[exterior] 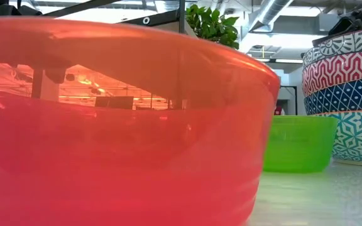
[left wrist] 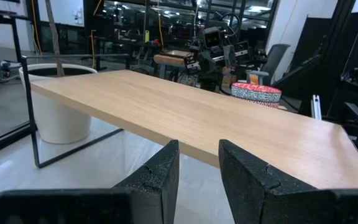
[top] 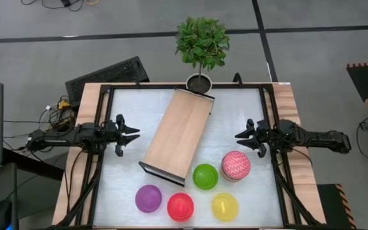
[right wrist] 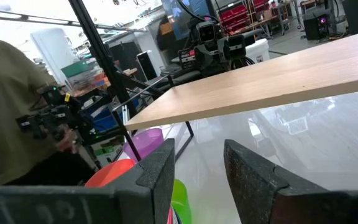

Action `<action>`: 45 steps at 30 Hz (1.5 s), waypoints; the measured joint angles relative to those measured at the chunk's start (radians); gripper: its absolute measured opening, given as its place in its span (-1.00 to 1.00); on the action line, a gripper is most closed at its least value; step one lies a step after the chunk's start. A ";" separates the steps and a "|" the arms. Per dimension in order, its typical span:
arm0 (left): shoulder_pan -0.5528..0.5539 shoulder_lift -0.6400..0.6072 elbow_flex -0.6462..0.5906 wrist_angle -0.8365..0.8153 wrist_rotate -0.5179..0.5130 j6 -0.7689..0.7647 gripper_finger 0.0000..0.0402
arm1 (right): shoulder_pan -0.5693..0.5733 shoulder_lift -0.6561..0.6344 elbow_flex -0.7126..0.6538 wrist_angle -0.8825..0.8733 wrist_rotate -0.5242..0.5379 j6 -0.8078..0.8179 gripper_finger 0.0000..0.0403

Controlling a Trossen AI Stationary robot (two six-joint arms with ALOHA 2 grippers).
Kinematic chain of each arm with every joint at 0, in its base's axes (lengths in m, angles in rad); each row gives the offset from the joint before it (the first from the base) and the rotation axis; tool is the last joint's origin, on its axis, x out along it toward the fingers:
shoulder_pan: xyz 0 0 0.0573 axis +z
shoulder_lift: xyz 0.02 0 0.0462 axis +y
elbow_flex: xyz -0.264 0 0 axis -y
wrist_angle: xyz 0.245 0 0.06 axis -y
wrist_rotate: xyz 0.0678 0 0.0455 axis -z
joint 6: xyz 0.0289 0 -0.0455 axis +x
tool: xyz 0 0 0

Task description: Place and stack bowls onto a shelf

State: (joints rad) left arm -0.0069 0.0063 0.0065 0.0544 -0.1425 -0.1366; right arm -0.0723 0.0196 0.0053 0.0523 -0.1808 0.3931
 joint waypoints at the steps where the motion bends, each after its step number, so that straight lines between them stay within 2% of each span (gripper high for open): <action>1: 0.000 0.000 0.000 0.001 0.000 0.005 -0.51 | 0.000 0.000 0.000 0.000 0.000 0.000 -0.19; 5: 0.000 0.000 0.000 0.009 -0.038 0.047 -0.51 | 0.000 0.000 0.000 0.000 0.000 0.000 -0.19; 12: 0.000 0.000 0.000 0.015 -0.050 -0.170 -0.51 | 0.000 0.000 0.000 0.000 0.000 0.000 -0.19; 18: 0.000 0.000 0.000 0.027 -0.060 -0.295 -0.51 | 0.000 0.000 0.000 0.000 0.000 0.000 -0.19; 22: 0.000 0.000 0.000 0.175 -0.181 -0.414 -0.51 | 0.000 0.000 0.000 0.000 0.000 0.000 -0.19; 25: -0.002 0.001 0.012 0.327 -0.173 -0.488 -0.51 | 0.000 0.000 0.000 0.000 0.000 0.000 -0.19; 29: -0.018 0.056 0.126 0.388 -0.153 -0.491 -0.47 | 0.000 0.000 0.000 0.000 0.000 0.000 -0.19; 32: -0.034 0.178 0.264 0.416 -0.177 -0.411 -0.40 | 0.000 0.000 0.000 0.000 0.000 0.000 -0.19; 36: -0.057 0.434 0.491 0.383 -0.159 -0.277 -0.29 | 0.000 0.000 0.000 0.000 0.001 0.000 -0.19; 42: -0.091 0.859 0.899 0.139 -0.081 -0.249 -0.12 | 0.000 0.000 0.000 0.000 0.001 0.000 -0.19; 45: -0.094 1.074 1.110 0.014 -0.079 -0.250 -0.07 | 0.000 0.000 0.000 0.000 0.001 0.000 -0.19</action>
State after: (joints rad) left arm -0.1005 1.0808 1.1161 0.0688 -0.2217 -0.3869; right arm -0.0723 0.0195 0.0054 0.0525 -0.1802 0.3931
